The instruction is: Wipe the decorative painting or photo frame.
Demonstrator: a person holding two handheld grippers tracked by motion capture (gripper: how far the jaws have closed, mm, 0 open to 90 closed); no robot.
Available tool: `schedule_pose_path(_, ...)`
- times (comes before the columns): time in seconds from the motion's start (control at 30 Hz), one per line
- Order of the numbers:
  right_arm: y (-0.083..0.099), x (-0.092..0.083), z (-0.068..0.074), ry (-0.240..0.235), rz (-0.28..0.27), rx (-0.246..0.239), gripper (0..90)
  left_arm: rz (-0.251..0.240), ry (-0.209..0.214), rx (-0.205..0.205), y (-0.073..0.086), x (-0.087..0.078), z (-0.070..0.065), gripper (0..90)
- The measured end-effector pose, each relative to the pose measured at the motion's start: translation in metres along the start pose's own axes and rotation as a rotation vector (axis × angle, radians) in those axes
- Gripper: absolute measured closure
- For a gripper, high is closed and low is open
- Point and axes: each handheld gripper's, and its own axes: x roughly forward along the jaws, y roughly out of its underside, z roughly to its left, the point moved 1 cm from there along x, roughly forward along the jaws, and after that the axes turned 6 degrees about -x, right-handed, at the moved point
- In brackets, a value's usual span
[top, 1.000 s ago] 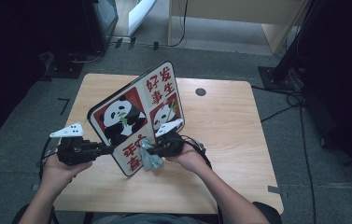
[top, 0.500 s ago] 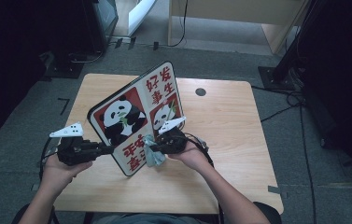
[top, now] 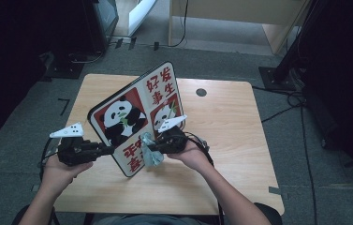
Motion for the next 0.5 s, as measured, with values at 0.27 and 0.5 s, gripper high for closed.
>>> schedule_pose_path(0.27,-0.009,-0.007,0.004,-0.009,-0.016,-0.011,80.9,0.002,0.006,-0.008,-0.001,-0.005,0.001,71.4)
schedule_pose_path(0.5,-0.018,-0.016,0.006,-0.008,-0.034,-0.018,80.9,0.007,0.002,0.003,0.000,-0.011,0.001,71.4)
